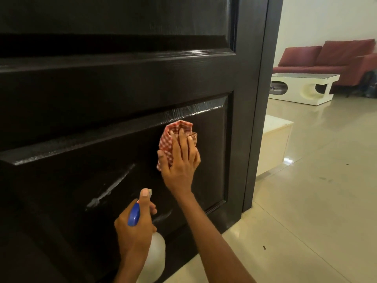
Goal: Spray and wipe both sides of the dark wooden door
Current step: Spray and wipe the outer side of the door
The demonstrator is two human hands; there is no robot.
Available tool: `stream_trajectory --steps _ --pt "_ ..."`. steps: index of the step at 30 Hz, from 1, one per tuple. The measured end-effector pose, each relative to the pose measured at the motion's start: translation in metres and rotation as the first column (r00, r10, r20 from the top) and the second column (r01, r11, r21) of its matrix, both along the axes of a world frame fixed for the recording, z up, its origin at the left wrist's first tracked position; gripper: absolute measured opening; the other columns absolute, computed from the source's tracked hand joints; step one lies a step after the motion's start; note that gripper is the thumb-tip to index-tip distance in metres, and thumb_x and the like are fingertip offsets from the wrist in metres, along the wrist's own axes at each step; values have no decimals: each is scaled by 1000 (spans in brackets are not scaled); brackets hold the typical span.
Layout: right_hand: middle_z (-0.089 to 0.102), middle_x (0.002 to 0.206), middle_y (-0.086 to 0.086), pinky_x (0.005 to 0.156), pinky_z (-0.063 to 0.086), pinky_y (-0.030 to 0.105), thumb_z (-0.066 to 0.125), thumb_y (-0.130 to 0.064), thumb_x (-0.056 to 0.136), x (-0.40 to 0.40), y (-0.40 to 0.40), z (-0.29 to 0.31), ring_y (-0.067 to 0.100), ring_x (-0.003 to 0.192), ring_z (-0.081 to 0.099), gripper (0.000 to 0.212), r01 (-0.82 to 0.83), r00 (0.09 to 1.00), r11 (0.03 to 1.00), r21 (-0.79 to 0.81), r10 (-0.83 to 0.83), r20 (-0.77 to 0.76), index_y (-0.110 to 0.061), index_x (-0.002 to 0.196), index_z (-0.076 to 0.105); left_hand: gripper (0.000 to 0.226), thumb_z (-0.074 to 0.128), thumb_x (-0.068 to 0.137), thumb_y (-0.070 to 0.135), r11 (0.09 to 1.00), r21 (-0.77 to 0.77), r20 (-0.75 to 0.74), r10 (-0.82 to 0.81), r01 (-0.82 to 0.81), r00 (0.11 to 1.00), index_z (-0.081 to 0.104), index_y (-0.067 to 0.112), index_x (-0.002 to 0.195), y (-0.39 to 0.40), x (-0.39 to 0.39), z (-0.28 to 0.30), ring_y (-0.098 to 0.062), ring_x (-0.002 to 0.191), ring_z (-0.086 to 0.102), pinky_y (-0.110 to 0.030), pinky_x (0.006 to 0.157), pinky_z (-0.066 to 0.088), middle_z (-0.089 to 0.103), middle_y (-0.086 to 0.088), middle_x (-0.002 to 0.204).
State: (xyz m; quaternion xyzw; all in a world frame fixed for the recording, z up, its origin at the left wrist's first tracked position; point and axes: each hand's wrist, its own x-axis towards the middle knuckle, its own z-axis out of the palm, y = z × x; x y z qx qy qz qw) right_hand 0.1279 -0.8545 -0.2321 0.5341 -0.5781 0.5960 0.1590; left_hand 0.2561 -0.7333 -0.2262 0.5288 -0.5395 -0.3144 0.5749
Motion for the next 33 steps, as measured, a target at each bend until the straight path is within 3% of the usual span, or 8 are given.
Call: stream_trajectory --steps 3,6,12,15,17,23,25,33 --pt "20 165 2 121 16 53 26 -62 99 -54 -18 -31 26 153 16 69 94 943 991 91 -118 312 -27 158 19 62 42 80 68 1000 -19 23 -24 24 999 70 13 79 -6 -12 -2 -22 56 64 -15 43 47 69 -5 71" --pt "15 167 0 122 16 56 20 -65 100 -88 -24 -73 23 153 12 70 -3 739 984 177 -117 663 -30 159 10 60 42 84 64 999 -22 47 -48 49 998 69 11 80 -17 -24 -7 -14 49 62 -14 44 47 68 -5 68" --pt "41 155 2 119 29 53 31 -66 96 -89 -16 -197 27 141 40 72 -222 203 946 235 -191 960 -28 156 26 56 42 86 62 999 -12 80 -44 45 996 69 13 82 -27 -33 -19 -14 48 60 -14 43 47 67 -3 67" --pt "50 143 -5 116 35 45 34 -62 98 -91 -9 -198 19 128 49 69 -252 14 961 114 -114 993 -23 155 30 59 43 85 63 998 -9 75 -67 68 995 68 11 79 -24 -29 -22 -14 49 60 -15 42 47 67 -5 68" --pt "50 137 -6 114 38 42 37 -49 104 -92 -10 -158 15 126 49 58 -176 65 983 51 -40 997 -19 154 33 59 43 86 62 997 -28 81 -67 69 994 67 8 77 -25 -28 -21 -15 48 60 -15 42 46 67 -6 67" --pt "41 146 0 108 35 38 35 -57 101 -98 -24 -32 17 132 40 56 -41 621 997 -59 72 780 -26 148 39 59 42 86 61 994 -49 100 -91 96 991 65 9 74 -28 -37 -21 -17 47 60 -13 44 46 67 -6 65" --pt "39 149 0 110 33 39 33 -56 103 -100 -27 -36 18 135 38 58 -36 697 999 -29 46 716 -24 152 34 59 42 85 63 995 -39 99 -92 96 991 66 10 75 -27 -42 -22 -18 47 61 -13 44 46 67 -5 66" --pt "26 163 3 121 24 54 32 -54 103 -82 -3 -181 28 149 26 64 -238 280 950 203 -133 951 -27 159 16 59 41 85 61 996 -30 136 -79 84 988 65 9 74 -24 -35 -22 -18 51 63 -13 43 45 68 -5 67"
